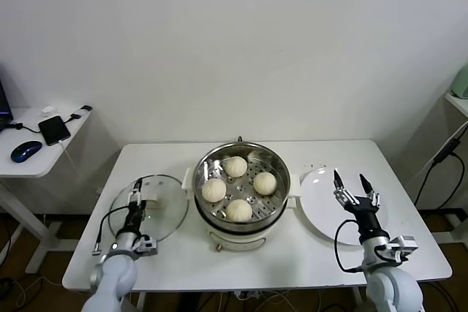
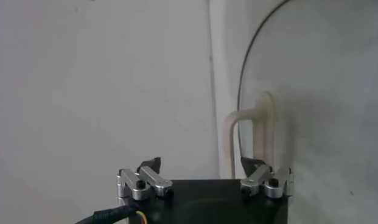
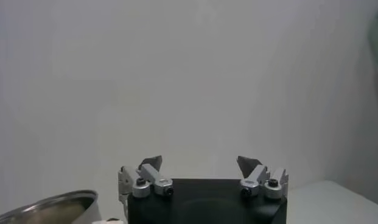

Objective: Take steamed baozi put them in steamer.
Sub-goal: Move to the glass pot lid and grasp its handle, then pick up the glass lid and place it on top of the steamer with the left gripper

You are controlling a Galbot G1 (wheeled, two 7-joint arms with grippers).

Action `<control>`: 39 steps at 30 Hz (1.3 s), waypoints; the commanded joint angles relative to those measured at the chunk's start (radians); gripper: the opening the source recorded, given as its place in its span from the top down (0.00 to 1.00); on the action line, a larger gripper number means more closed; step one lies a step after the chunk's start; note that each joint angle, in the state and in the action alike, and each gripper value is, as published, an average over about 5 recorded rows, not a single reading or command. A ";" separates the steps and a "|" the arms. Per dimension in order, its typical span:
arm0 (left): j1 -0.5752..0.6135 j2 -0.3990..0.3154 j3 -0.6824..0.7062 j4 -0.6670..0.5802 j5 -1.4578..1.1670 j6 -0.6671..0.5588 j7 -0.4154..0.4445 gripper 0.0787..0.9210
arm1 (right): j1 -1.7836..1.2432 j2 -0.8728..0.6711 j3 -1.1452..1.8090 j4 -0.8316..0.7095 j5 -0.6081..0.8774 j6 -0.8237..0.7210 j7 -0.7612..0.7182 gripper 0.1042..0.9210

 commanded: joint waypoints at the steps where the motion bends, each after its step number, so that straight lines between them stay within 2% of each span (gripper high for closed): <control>1: -0.066 0.002 0.023 0.058 -0.022 0.025 -0.003 0.12 | -0.002 0.002 0.001 -0.009 -0.007 0.002 0.000 0.12; 9: -0.072 0.015 0.020 0.075 -0.024 0.037 0.000 0.12 | -0.008 0.001 0.001 -0.014 -0.009 0.003 -0.001 0.12; 12: -0.064 0.020 0.014 0.077 -0.024 0.039 0.002 0.16 | -0.008 0.001 0.001 -0.016 -0.011 0.004 -0.002 0.12; 22: -0.066 0.015 0.004 0.106 -0.038 0.046 0.012 0.49 | -0.013 0.002 0.001 -0.011 -0.017 0.003 -0.003 0.12; 26: -0.056 0.009 0.003 0.081 -0.082 0.105 0.039 0.63 | -0.018 0.004 0.001 -0.009 -0.020 0.005 -0.003 0.12; 34: -0.017 0.001 -0.001 -0.055 -0.154 0.201 0.073 0.88 | -0.026 0.007 0.005 -0.004 -0.026 0.010 -0.003 0.12; 39: 0.030 0.009 0.038 -0.207 -0.119 0.376 0.024 0.91 | -0.026 0.007 0.007 0.001 -0.025 0.010 -0.003 0.12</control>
